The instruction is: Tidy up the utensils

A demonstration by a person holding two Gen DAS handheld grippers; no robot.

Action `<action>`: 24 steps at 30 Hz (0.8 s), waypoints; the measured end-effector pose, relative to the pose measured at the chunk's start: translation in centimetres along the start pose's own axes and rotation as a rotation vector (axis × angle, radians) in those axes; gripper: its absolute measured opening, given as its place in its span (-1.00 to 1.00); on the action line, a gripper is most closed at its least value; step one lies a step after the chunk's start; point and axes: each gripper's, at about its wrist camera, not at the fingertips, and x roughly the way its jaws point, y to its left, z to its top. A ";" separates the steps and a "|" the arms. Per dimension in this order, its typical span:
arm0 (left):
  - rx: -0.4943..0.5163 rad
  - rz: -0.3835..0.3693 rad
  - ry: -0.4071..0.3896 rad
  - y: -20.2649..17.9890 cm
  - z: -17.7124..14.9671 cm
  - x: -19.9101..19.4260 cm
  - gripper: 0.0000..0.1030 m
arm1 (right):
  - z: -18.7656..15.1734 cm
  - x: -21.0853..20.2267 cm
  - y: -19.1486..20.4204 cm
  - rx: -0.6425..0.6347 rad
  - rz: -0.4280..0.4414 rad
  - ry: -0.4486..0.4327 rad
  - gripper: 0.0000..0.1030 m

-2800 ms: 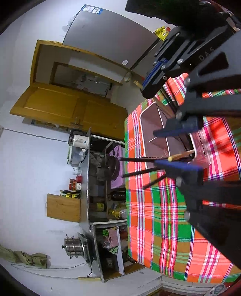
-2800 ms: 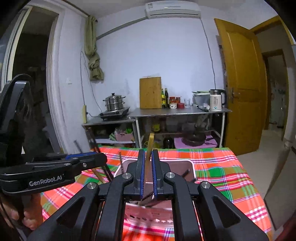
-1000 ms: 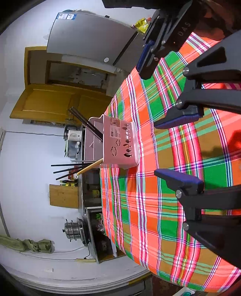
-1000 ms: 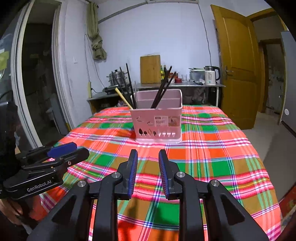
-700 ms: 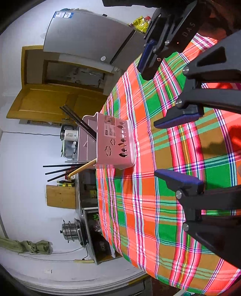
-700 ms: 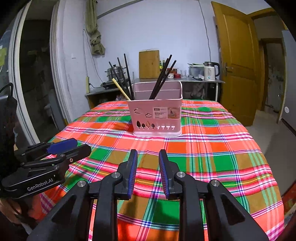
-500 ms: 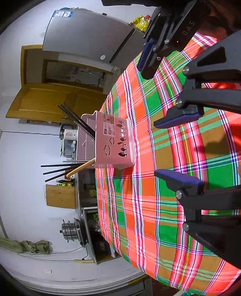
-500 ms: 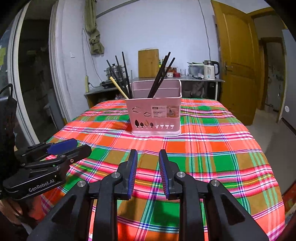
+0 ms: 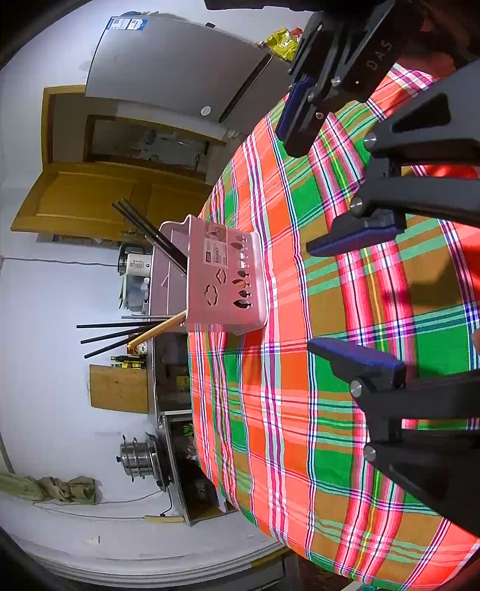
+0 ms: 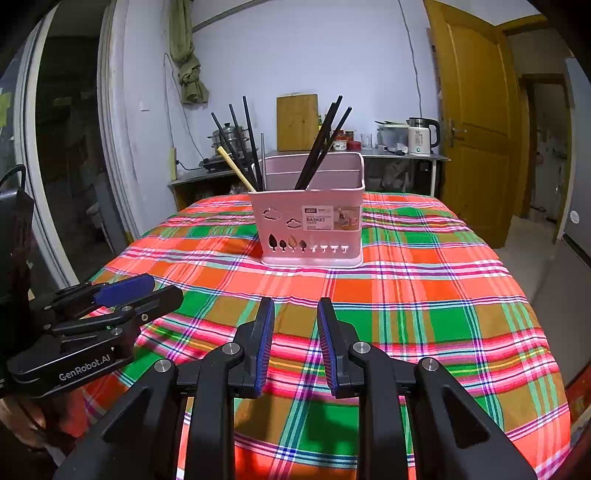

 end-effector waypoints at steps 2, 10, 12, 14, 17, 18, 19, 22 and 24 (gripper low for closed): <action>0.001 0.001 0.001 0.0 0.0 0.0 -0.07 | 0.0 0.1 0.1 -0.002 -0.001 0.001 -0.52; -0.001 0.008 0.000 0.0 -0.1 0.1 -0.07 | -0.1 0.1 0.1 -0.003 -0.001 0.004 -0.52; 0.000 0.012 0.000 0.0 -0.2 0.1 -0.07 | -0.1 0.2 0.1 -0.002 -0.002 0.005 -0.52; 0.000 0.011 0.000 0.0 -0.2 0.1 -0.07 | -0.1 0.2 0.1 -0.003 -0.002 0.004 -0.52; 0.001 0.014 -0.002 0.0 -0.2 0.0 -0.07 | -0.1 0.2 0.1 -0.002 -0.003 0.006 -0.52; 0.000 0.014 -0.002 0.0 -0.2 0.0 -0.06 | -0.1 0.2 0.1 -0.003 -0.003 0.005 -0.52; 0.000 0.015 -0.002 -0.1 -0.2 0.0 -0.06 | -0.1 0.2 0.1 -0.003 -0.003 0.006 -0.52; 0.001 0.017 -0.003 -0.1 -0.2 -0.1 -0.05 | -0.1 0.2 0.1 -0.003 -0.002 0.006 -0.52; 0.001 0.017 -0.002 -0.1 -0.2 -0.1 -0.04 | -0.1 0.2 0.2 -0.002 -0.002 0.006 -0.52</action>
